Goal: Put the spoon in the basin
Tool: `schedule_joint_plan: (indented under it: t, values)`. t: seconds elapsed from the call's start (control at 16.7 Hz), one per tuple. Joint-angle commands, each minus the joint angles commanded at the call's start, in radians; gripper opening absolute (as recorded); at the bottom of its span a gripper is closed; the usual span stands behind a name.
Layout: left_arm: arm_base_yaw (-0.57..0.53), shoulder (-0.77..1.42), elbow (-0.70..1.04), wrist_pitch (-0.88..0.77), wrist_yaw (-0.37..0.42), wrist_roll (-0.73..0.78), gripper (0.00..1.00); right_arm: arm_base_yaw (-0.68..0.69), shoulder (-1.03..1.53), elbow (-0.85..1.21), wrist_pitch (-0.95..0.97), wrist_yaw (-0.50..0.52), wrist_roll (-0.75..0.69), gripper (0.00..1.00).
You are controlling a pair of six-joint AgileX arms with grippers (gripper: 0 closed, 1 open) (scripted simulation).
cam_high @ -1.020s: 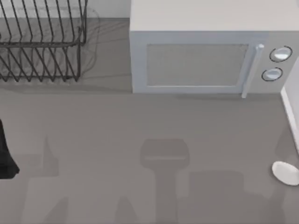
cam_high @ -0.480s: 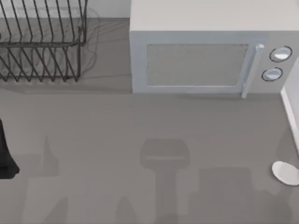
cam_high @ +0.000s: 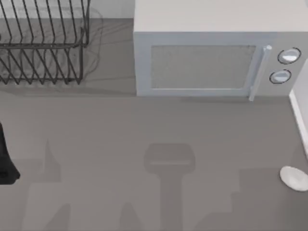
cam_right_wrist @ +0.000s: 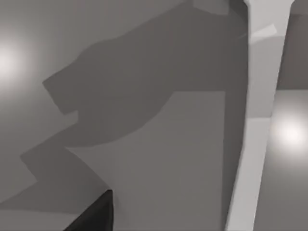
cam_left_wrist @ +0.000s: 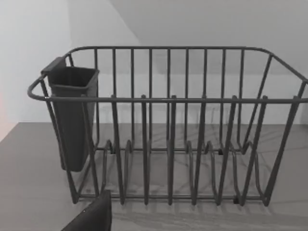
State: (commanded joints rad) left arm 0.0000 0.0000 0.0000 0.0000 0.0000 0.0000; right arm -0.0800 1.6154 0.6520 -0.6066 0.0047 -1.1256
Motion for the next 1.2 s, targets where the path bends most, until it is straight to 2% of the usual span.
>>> schedule_joint_plan:
  t: [0.3,1.08,1.2]
  values:
    - [0.000,0.000,0.000,0.000,0.000,0.000,1.00,0.000,0.010,-0.011,0.019,0.000,0.000,1.00]
    - [0.000,0.000,0.000,0.000,0.000,0.000,1.00,0.000,0.010,-0.011,0.019,0.000,0.000,0.02]
    - [0.000,0.000,0.000,0.000,0.000,0.000,1.00,0.000,0.010,-0.011,0.019,0.000,0.000,0.00]
